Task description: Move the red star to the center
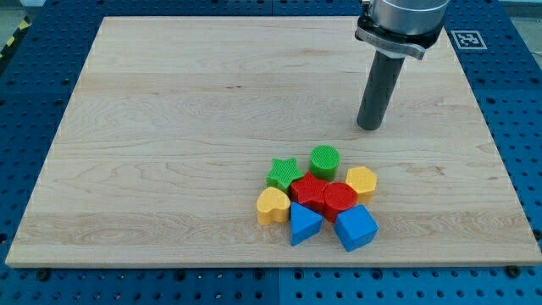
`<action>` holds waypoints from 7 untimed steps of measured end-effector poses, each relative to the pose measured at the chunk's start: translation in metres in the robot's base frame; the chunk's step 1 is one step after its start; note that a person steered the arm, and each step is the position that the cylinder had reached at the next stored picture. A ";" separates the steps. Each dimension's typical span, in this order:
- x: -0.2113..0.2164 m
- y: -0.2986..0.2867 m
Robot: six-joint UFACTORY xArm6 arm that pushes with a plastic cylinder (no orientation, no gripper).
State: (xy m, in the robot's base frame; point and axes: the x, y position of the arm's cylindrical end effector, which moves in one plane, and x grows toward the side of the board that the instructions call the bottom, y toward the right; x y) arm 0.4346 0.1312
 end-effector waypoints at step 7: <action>0.184 0.056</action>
State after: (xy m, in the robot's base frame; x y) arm 0.6186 0.1876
